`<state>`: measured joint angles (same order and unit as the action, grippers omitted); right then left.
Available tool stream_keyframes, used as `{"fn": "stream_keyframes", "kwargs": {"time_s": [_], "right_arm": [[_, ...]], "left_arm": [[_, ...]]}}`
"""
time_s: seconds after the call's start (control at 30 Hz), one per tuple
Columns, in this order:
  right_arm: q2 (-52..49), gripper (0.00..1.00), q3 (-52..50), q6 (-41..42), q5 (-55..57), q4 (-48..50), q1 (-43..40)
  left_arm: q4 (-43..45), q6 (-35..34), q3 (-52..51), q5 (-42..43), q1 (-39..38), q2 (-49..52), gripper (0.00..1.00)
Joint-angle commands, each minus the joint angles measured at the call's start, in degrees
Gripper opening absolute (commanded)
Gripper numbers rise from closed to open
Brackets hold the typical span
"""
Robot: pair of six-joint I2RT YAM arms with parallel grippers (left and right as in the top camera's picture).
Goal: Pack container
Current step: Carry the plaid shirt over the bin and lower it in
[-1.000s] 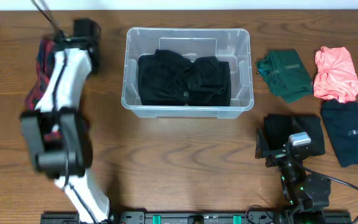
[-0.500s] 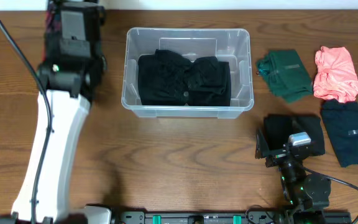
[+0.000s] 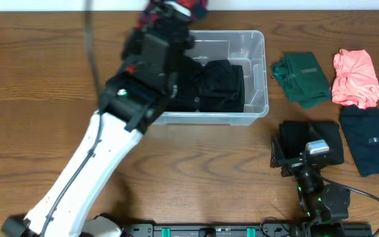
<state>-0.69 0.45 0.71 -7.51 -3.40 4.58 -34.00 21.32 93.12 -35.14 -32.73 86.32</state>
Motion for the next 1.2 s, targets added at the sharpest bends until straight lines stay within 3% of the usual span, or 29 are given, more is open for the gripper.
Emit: {"fn": "stream_keyframes", "kwargs": {"time_s": [0.0,0.47,0.83,1.07,1.17], "right_arm": [[0.35,0.99,-0.13,-0.57,0.2,-0.22,-0.39],[0.35,0.99,-0.13,-0.57,0.2,-0.24,-0.39],[0.35,0.99,-0.13,-0.57,0.2,-0.22,-0.39],[0.35,0.99,-0.13,-0.57,0.2,-0.24,-0.39],[0.35,0.99,-0.13,-0.57,0.2,-0.22,-0.39]], "left_arm": [[0.98,8.0,0.59,-1.25,-1.03,2.75,0.06],[10.12,27.85,0.59,3.39,-5.2,12.09,0.06],[10.12,34.18,0.57,6.49,-5.62,17.92,0.06],[8.98,33.83,0.57,7.61,-5.9,20.83,0.06],[8.68,28.74,0.52,9.29,-6.84,21.05,0.34]]}}
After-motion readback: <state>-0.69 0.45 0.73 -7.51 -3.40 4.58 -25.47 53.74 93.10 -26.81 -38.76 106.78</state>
